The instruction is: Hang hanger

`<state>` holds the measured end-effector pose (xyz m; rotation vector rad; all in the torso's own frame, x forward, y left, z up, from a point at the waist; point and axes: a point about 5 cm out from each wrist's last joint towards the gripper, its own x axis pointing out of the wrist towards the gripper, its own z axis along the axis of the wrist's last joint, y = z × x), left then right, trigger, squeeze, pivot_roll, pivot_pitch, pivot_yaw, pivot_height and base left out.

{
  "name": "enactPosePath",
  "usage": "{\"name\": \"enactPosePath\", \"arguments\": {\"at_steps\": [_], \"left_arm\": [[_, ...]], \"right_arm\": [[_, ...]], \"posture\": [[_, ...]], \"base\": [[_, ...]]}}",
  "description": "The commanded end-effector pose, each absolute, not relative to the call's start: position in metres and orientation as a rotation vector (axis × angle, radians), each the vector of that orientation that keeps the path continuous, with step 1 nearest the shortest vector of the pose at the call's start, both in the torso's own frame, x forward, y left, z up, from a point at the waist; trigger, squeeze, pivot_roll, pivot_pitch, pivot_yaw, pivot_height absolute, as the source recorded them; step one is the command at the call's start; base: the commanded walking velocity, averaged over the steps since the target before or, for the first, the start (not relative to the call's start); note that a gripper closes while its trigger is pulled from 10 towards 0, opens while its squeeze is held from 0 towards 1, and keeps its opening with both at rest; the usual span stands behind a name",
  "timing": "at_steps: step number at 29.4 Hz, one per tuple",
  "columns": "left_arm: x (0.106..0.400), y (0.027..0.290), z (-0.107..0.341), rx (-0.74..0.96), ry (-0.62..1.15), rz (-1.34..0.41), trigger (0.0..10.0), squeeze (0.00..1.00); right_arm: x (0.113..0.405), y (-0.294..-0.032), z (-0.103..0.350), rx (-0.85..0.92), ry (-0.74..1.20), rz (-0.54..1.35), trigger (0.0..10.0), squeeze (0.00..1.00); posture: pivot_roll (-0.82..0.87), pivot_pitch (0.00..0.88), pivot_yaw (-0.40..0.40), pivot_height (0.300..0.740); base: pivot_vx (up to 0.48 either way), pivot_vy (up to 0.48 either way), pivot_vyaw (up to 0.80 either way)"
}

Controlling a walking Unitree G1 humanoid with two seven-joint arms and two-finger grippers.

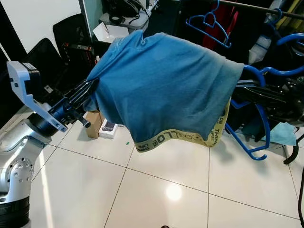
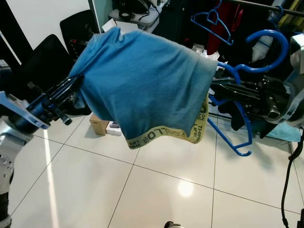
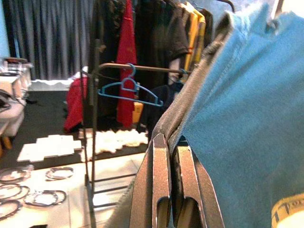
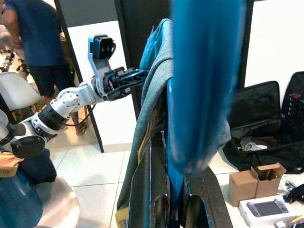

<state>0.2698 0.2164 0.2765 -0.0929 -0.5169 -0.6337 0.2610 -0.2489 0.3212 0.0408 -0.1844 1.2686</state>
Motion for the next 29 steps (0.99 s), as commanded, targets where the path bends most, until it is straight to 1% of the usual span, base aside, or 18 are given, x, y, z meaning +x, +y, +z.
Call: {"name": "enactPosePath", "arguments": {"at_steps": [1,3,4,6,8,9,11,12,14,15,16,17,18,20,25,29], "left_arm": [[0.27,0.225,0.279,-0.08,-0.526,-0.596,0.0,0.0],[0.27,0.226,0.28,-0.083,-0.532,-0.587,0.0,0.0],[0.27,0.226,0.282,-0.098,-0.545,-0.581,0.0,0.0],[0.27,0.223,0.291,-0.148,-0.592,-0.602,0.0,0.0],[0.27,0.223,0.291,-0.148,-0.592,-0.602,0.0,0.0],[0.269,0.22,0.295,-0.164,-0.607,-0.619,0.0,0.0],[0.266,0.197,0.301,-0.201,-0.622,-0.729,0.0,0.0],[0.266,0.197,0.301,-0.201,-0.622,-0.729,0.0,0.0],[0.262,0.173,0.3,-0.239,-0.615,-0.834,0.0,0.0],[0.262,0.173,0.3,-0.239,-0.615,-0.834,0.0,0.0],[0.26,0.161,0.297,-0.257,-0.605,-0.881,0.0,0.0],[0.26,0.161,0.297,-0.257,-0.605,-0.881,0.0,0.0],[0.259,0.15,0.293,-0.273,-0.587,-0.919,0.0,0.0],[0.259,0.137,0.287,-0.282,-0.561,-0.957,0.0,0.0],[0.259,0.135,0.285,-0.288,-0.55,-0.958,0.0,0.0],[0.263,0.143,0.289,-0.29,-0.567,-0.891,0.0,0.0]], "right_arm": [[0.258,-0.253,0.323,0.045,-0.207,1.258,10.0,0.0],[0.258,-0.252,0.321,0.048,-0.196,1.254,10.0,0.0],[0.259,-0.251,0.314,0.033,-0.156,1.246,10.0,0.0],[0.262,-0.242,0.286,-0.03,0.005,1.241,10.0,0.0],[0.262,-0.242,0.286,-0.03,0.005,1.241,10.0,0.0],[0.263,-0.238,0.275,-0.051,0.055,1.241,10.0,0.0],[0.27,-0.228,0.268,-0.056,0.053,1.231,10.0,0.0],[0.27,-0.228,0.268,-0.056,0.053,1.231,10.0,0.0],[0.277,-0.22,0.27,-0.045,0.012,1.215,10.0,0.0],[0.277,-0.22,0.27,-0.045,0.012,1.215,10.0,0.0],[0.282,-0.216,0.272,-0.042,-0.012,1.201,10.0,0.0],[0.282,-0.216,0.272,-0.042,-0.012,1.201,10.0,0.0],[0.287,-0.213,0.273,-0.033,-0.04,1.188,10.0,0.0],[0.291,-0.206,0.276,-0.013,-0.079,1.191,10.0,0.0],[0.289,-0.2,0.272,-0.021,-0.06,1.223,10.0,0.0],[0.271,-0.192,0.247,-0.064,0.112,1.342,10.0,0.0]], "posture": [[-0.04,0.15,-0.03,0.74],[-0.04,0.15,-0.03,0.74],[-0.04,0.151,-0.029,0.74],[-0.04,0.151,-0.029,0.74],[-0.04,0.151,-0.029,0.74],[-0.04,0.151,-0.029,0.74],[-0.03,0.149,-0.029,0.74],[-0.03,0.149,-0.029,0.74],[-0.03,0.147,-0.028,0.74],[-0.03,0.147,-0.028,0.74],[-0.03,0.146,-0.028,0.74],[-0.03,0.146,-0.028,0.74],[-0.03,0.144,-0.027,0.74],[-0.03,0.143,-0.024,0.74],[-0.03,0.143,-0.023,0.74],[-0.03,0.142,-0.02,0.74]], "base": [[0.0,0.0,0.0],[0.0,0.0,0.0],[0.0,0.0,0.0],[0.0,0.0,0.0],[0.0,0.0,0.0],[0.0,0.0,0.0],[0.0,0.0,0.0],[0.0,0.0,0.0],[0.0,0.0,0.0],[0.0,0.0,0.0],[0.0,0.0,0.0],[0.0,0.0,0.0],[0.0,0.0,0.0],[0.0,0.0,0.0],[0.0,0.0,0.0],[0.0,0.0,0.0]]}}
